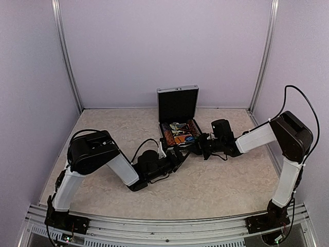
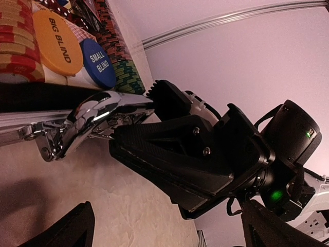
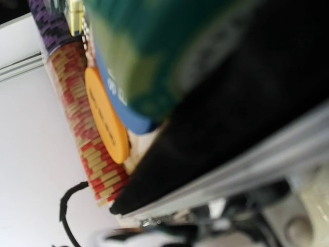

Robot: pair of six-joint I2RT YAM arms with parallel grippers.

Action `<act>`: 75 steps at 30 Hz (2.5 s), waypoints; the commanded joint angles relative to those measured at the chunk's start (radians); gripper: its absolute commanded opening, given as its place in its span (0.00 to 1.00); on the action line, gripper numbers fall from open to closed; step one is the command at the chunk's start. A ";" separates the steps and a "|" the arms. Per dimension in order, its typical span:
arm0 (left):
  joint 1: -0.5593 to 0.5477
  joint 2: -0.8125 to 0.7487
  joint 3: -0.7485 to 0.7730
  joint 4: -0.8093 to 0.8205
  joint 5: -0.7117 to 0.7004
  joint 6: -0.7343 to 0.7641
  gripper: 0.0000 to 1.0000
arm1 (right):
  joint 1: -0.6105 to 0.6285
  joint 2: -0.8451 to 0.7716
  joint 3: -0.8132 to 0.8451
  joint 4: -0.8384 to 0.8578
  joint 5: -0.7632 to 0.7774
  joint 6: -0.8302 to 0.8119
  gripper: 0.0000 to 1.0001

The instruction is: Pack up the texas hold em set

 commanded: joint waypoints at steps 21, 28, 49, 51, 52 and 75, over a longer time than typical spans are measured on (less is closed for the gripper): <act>0.023 0.082 0.202 -0.344 -0.034 -0.083 0.99 | -0.011 -0.093 0.081 0.225 -0.028 -0.036 0.00; 0.019 0.024 0.128 -0.277 -0.056 -0.217 0.99 | -0.009 -0.095 0.088 0.246 -0.044 -0.025 0.00; 0.089 -0.076 -0.002 -0.202 -0.046 -0.165 0.99 | -0.010 -0.102 0.072 0.273 -0.078 -0.055 0.00; 0.091 -0.080 0.002 -0.223 -0.057 -0.148 0.99 | -0.010 -0.104 0.075 0.273 -0.079 -0.055 0.00; 0.093 -0.082 0.005 -0.236 -0.062 -0.140 0.99 | -0.010 -0.104 0.074 0.275 -0.079 -0.055 0.00; 0.147 -0.124 -0.077 -0.224 -0.095 -0.094 0.59 | -0.010 -0.093 0.100 0.275 -0.081 -0.057 0.00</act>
